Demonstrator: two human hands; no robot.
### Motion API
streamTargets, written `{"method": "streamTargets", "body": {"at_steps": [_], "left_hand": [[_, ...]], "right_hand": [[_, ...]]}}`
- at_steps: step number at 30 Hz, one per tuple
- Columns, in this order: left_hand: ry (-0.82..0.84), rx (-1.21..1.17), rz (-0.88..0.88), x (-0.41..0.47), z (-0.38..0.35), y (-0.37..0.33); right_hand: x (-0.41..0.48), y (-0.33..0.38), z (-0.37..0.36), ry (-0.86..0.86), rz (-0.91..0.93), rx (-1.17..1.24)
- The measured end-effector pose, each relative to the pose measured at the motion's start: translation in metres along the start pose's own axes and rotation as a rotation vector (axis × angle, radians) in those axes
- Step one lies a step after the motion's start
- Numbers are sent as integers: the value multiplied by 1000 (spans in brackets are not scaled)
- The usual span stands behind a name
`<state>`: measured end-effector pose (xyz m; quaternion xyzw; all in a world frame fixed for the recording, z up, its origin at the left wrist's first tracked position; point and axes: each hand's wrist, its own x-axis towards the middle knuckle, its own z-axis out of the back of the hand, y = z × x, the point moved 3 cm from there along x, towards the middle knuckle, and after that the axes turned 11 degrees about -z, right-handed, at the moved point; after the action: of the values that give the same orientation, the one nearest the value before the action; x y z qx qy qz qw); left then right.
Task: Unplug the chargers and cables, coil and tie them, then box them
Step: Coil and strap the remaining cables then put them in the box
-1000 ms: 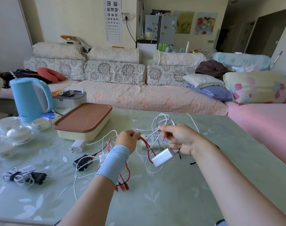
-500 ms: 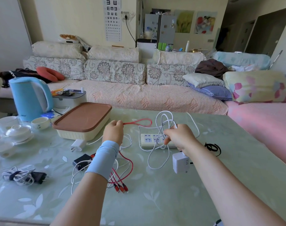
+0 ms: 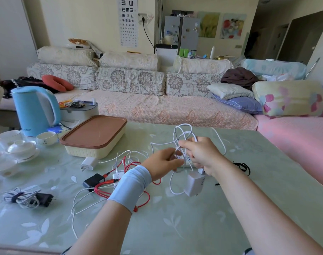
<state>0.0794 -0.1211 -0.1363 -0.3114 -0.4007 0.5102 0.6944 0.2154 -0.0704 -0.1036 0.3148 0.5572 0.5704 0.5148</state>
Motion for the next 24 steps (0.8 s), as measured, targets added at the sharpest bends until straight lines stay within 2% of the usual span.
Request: {"method": "streamTargets", "body": {"at_steps": [2, 6, 9, 11, 14, 17, 19, 21, 23, 24], "left_hand": [[21, 20, 13, 0, -3, -1], [48, -197, 55, -3, -5, -12], [-141, -338, 141, -3, 4, -15], [-166, -343, 148, -4, 7, -13], [-3, -230, 124, -8, 1, -10], [134, -269, 126, -12, -1, -15], [206, -191, 134, -17, 4, -21], [78, 76, 89, -19, 16, -22], [-273, 265, -52, -19, 35, -27], [-444, 277, -164, -20, 42, -31]], "right_hand": [[-1, 2, -3, 46, 6, 42], [2, 7, -6, 150, -52, 147], [1, 6, -11, 289, -111, 214], [1, 4, -16, 369, -128, 202], [-3, 2, -21, 402, -98, 111], [-6, 2, -20, 311, -15, -19], [-5, 2, -16, 240, 19, -55], [-5, 3, -13, 229, 29, -92], [-8, 3, -10, 277, 16, -143], [-10, 3, -10, 304, 18, -174]]}}
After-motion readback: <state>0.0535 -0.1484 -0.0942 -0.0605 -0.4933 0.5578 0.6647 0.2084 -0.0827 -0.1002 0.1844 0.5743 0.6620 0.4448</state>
